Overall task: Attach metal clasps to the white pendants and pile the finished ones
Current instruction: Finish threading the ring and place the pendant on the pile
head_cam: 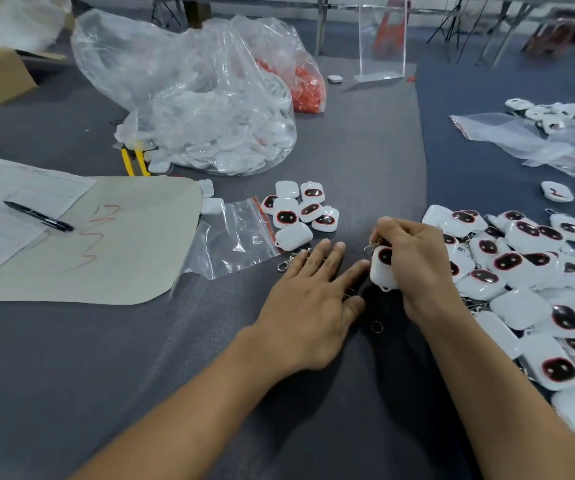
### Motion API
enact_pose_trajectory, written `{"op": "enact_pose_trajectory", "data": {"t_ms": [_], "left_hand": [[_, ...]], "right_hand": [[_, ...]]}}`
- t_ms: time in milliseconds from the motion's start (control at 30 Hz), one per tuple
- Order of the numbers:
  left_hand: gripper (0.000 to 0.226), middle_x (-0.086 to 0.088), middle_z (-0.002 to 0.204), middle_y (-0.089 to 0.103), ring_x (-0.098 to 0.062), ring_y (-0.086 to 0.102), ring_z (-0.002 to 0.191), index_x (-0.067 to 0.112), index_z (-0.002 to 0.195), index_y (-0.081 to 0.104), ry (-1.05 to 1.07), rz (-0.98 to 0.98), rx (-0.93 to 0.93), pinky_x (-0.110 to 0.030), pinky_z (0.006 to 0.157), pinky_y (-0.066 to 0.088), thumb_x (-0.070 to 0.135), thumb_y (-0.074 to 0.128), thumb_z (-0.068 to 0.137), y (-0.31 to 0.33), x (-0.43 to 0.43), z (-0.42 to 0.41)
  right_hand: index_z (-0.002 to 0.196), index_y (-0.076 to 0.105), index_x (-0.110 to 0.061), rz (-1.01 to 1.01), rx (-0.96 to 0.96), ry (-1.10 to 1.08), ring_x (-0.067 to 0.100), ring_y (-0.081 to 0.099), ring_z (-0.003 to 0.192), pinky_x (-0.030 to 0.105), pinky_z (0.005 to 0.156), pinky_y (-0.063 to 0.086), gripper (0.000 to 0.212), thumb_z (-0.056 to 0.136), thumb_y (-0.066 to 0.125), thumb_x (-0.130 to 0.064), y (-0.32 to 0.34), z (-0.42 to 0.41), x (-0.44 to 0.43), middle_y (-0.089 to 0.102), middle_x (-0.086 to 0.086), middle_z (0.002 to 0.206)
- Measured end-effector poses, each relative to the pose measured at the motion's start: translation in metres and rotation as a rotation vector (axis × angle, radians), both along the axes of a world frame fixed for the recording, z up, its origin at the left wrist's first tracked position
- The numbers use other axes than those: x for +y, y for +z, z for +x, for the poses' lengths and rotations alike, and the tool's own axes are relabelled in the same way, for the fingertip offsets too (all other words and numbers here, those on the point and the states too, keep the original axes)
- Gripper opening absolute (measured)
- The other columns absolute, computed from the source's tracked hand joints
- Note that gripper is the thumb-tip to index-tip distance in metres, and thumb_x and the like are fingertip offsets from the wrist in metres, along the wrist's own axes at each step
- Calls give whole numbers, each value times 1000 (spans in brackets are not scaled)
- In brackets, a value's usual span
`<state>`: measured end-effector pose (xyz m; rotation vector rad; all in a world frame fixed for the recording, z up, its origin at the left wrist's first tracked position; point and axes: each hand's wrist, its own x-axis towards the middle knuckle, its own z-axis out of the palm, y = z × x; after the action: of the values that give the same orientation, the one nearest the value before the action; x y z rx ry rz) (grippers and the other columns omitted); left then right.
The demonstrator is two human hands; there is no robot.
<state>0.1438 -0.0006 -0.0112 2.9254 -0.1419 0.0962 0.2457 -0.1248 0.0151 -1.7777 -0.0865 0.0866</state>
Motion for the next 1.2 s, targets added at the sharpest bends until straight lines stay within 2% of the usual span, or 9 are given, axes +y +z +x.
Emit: {"op": "enact_pose_trajectory", "data": {"t_ms": [133, 267, 367, 467, 600, 800, 933, 1067, 1200], "left_hand": [[51, 5, 162, 32, -17, 20, 153, 37, 151, 40, 52, -143, -126, -32, 125, 7, 51, 36, 102, 3, 5, 7], [24, 14, 101, 75, -4, 59, 105, 28, 97, 79, 225, -416, -445, -31, 103, 37, 35, 56, 94, 20, 7, 22], [16, 15, 85, 75, -1, 63, 86, 30, 87, 79, 276, -540, -473, -34, 90, 47, 37, 65, 89, 24, 9, 30], [15, 26, 87, 73, 7, 66, 84, 38, 91, 78, 334, -685, -473, -15, 80, 49, 46, 74, 79, 20, 15, 31], [22, 30, 82, 73, 9, 69, 82, 44, 77, 78, 354, -890, -430, -17, 77, 55, 23, 85, 76, 19, 22, 35], [27, 39, 73, 66, 12, 66, 75, 46, 69, 73, 390, -806, -486, -4, 67, 47, 22, 83, 76, 18, 20, 34], [35, 44, 71, 63, 19, 63, 78, 49, 68, 68, 446, -828, -519, 3, 68, 39, 20, 85, 77, 21, 25, 31], [24, 34, 76, 69, 12, 65, 76, 43, 68, 73, 438, -784, -495, -5, 68, 45, 23, 83, 78, 21, 27, 32], [10, 34, 75, 67, 7, 65, 87, 35, 74, 78, 372, -614, -473, -40, 94, 51, 43, 73, 73, 27, 22, 27]], "right_hand": [[58, 71, -17, 63, 97, 37, 19, 55, 58, 35, 61, 47, 37, 95, 66, -22, 0, 2, 5, 62, 5, 59], [67, 71, -14, 84, 101, 95, 10, 60, 53, 22, 54, 49, 26, 92, 68, -8, -2, 0, 8, 69, 0, 60], [82, 75, -19, 52, 64, 146, 13, 58, 57, 26, 54, 48, 17, 88, 69, -4, -2, 0, 6, 73, 3, 67], [83, 76, -24, 70, 13, 221, 11, 64, 61, 25, 58, 51, 20, 89, 70, -7, -3, -2, 7, 76, 0, 71], [86, 80, -29, -50, -107, 291, 6, 68, 66, 18, 60, 53, 24, 95, 67, -11, -1, -1, 9, 78, -8, 77], [88, 81, -28, -267, -186, 324, 0, 72, 79, 16, 71, 54, 21, 98, 66, -18, -1, 0, 6, 77, -16, 80], [80, 79, -29, -351, -158, 348, -3, 65, 61, 10, 58, 46, 22, 97, 68, -21, -1, 0, 7, 75, -16, 71], [73, 78, -28, -217, -110, 261, -2, 55, 50, 13, 53, 42, 23, 94, 70, -23, -4, 0, 6, 75, -12, 67], [74, 79, -29, -9, -49, 196, 9, 60, 58, 23, 60, 47, 21, 92, 73, -21, -3, 3, 6, 75, -1, 66]]}}
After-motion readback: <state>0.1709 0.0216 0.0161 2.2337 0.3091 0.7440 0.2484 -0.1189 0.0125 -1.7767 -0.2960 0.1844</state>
